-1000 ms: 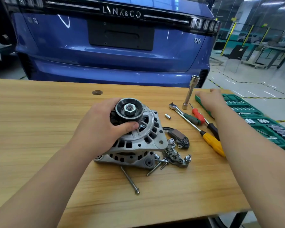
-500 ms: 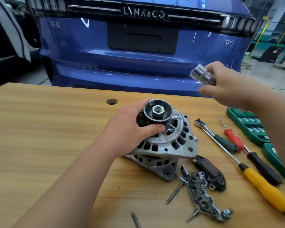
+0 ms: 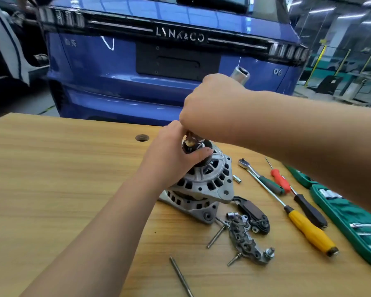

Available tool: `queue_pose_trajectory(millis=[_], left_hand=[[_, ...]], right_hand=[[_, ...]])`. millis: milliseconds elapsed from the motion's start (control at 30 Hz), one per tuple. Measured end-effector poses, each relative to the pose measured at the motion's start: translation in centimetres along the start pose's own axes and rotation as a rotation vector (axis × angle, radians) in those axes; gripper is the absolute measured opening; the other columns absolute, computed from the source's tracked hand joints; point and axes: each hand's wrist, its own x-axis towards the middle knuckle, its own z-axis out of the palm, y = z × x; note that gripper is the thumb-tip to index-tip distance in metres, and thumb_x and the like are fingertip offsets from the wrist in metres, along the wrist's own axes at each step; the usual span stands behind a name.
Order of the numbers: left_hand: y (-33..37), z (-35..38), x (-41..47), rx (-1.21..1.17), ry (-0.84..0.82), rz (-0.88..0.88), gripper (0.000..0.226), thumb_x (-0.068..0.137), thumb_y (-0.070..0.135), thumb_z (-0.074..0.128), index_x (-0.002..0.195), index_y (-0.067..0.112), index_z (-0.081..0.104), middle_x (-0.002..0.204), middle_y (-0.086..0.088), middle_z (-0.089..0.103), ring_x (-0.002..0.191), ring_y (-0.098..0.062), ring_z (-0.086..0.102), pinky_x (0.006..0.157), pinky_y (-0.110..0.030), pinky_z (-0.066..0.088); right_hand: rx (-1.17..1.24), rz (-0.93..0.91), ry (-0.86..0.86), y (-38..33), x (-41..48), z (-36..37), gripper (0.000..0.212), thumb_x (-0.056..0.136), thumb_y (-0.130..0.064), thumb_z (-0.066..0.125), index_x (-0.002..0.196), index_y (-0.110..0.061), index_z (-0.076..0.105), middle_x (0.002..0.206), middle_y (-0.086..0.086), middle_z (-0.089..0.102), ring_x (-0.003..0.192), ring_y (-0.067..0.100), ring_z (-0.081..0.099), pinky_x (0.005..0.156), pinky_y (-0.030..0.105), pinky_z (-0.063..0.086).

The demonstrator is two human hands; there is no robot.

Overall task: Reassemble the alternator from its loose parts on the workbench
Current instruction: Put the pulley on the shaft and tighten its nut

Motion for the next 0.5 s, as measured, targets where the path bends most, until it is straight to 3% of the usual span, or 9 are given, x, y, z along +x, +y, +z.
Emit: queue_pose_trajectory(millis=[67, 133, 200, 233, 300, 333, 400, 500], left_hand=[[0.4, 0.0, 0.3, -0.035, 0.076, -0.031, 0.025, 0.074, 0.05, 0.069, 0.076, 0.03, 0.053, 0.073, 0.019, 0.054, 0.074, 0.004, 0.052, 0.056, -0.008, 0.034], [0.4, 0.1, 0.5, -0.095, 0.123, -0.038, 0.027, 0.075, 0.05, 0.066, 0.064, 0.031, 0.05, 0.063, 0.015, 0.053, 0.067, 0.002, 0.05, 0.052, -0.01, 0.033], [0.4, 0.3, 0.5, -0.121, 0.096, -0.033, 0.027, 0.081, 0.047, 0.068, 0.064, 0.038, 0.049, 0.067, 0.018, 0.053, 0.073, 0.001, 0.049, 0.06, -0.012, 0.031], [0.3, 0.6, 0.5, -0.139, 0.076, -0.024, 0.026, 0.083, 0.045, 0.068, 0.066, 0.039, 0.05, 0.072, 0.017, 0.054, 0.079, -0.001, 0.049, 0.065, -0.014, 0.03], [0.2, 1.2, 0.6, -0.203, 0.051, -0.02, 0.022, 0.085, 0.045, 0.065, 0.069, 0.039, 0.052, 0.081, 0.015, 0.053, 0.088, -0.006, 0.049, 0.072, -0.019, 0.031], [0.3, 1.4, 0.6, -0.232, 0.047, -0.027, 0.021, 0.085, 0.046, 0.064, 0.069, 0.039, 0.053, 0.085, 0.014, 0.052, 0.092, -0.009, 0.049, 0.075, -0.019, 0.031], [0.2, 1.6, 0.7, -0.258, 0.029, -0.02, 0.02, 0.086, 0.047, 0.064, 0.069, 0.039, 0.055, 0.089, 0.01, 0.05, 0.095, -0.011, 0.047, 0.077, -0.016, 0.031], [-0.2, 1.7, 0.8, -0.299, 0.01, 0.002, 0.021, 0.088, 0.045, 0.062, 0.077, 0.027, 0.061, 0.086, 0.006, 0.046, 0.081, -0.006, 0.048, 0.073, -0.014, 0.034]], right_hand=[[-0.111, -0.067, 0.04, -0.5, 0.3, -0.5, 0.03, 0.091, -0.012, 0.054, 0.066, -0.019, 0.039, 0.066, -0.002, 0.043, 0.076, 0.023, 0.05, 0.074, 0.034, 0.031], [-0.166, -0.083, 0.073, -0.3, 0.0, -0.6, 0.025, 0.089, -0.018, 0.058, 0.068, -0.02, 0.044, 0.068, -0.003, 0.047, 0.089, 0.024, 0.047, 0.088, 0.037, 0.03], [-0.186, -0.078, 0.126, 0.8, -0.5, 0.3, 0.009, 0.09, -0.027, 0.058, 0.09, -0.018, 0.06, 0.09, 0.001, 0.061, 0.106, 0.029, 0.045, 0.111, 0.048, 0.022], [-0.212, -0.003, 0.17, 1.7, -0.7, 1.0, 0.031, 0.09, -0.038, 0.057, 0.109, -0.014, 0.06, 0.109, 0.007, 0.06, 0.115, 0.032, 0.043, 0.115, 0.053, 0.015], [-0.027, 0.137, 0.189, 3.5, -1.7, 2.2, 0.072, 0.081, -0.061, 0.052, 0.132, -0.01, 0.045, 0.13, 0.014, 0.048, 0.122, 0.035, 0.04, 0.112, 0.052, 0.021], [0.187, 0.195, 0.199, 4.2, -2.2, 2.5, 0.076, 0.079, -0.062, 0.052, 0.136, -0.013, 0.042, 0.134, 0.012, 0.045, 0.12, 0.034, 0.043, 0.106, 0.049, 0.031], [0.643, 0.291, 0.229, 5.1, -2.8, 3.2, 0.058, 0.086, -0.049, 0.059, 0.133, -0.019, 0.046, 0.129, 0.006, 0.049, 0.104, 0.026, 0.05, 0.088, 0.037, 0.042], [0.8, 0.332, 0.349, 5.5, -2.9, 3.5, 0.026, 0.091, -0.044, 0.055, 0.106, -0.022, 0.058, 0.089, -0.004, 0.056, 0.072, 0.016, 0.048, 0.063, 0.03, 0.034]])
